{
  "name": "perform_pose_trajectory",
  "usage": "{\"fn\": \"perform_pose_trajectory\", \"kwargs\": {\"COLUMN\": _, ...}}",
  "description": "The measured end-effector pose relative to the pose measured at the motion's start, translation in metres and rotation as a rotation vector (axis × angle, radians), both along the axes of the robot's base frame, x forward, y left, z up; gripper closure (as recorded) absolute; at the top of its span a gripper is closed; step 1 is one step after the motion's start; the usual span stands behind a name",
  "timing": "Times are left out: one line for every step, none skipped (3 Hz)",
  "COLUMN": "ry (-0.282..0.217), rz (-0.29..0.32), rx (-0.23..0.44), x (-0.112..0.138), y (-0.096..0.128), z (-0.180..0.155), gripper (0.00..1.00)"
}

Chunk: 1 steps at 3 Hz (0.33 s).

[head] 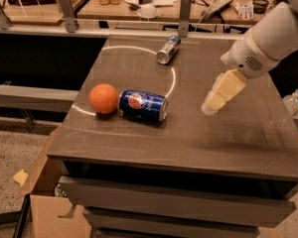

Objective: Move pepsi can near orange

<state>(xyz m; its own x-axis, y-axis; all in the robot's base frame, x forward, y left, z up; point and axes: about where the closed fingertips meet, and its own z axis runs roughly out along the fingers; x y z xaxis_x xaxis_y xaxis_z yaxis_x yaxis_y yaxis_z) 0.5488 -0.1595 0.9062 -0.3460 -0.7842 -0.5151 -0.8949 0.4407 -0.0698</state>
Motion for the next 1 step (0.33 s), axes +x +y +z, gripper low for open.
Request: {"fn": "perform_pose_trajectory", "kwargs": {"ry": 0.053, "rz": -0.132, "rx": -0.142, "x": -0.0072, "y": -0.0751, "z": -0.0067, "gripper": 0.0}}
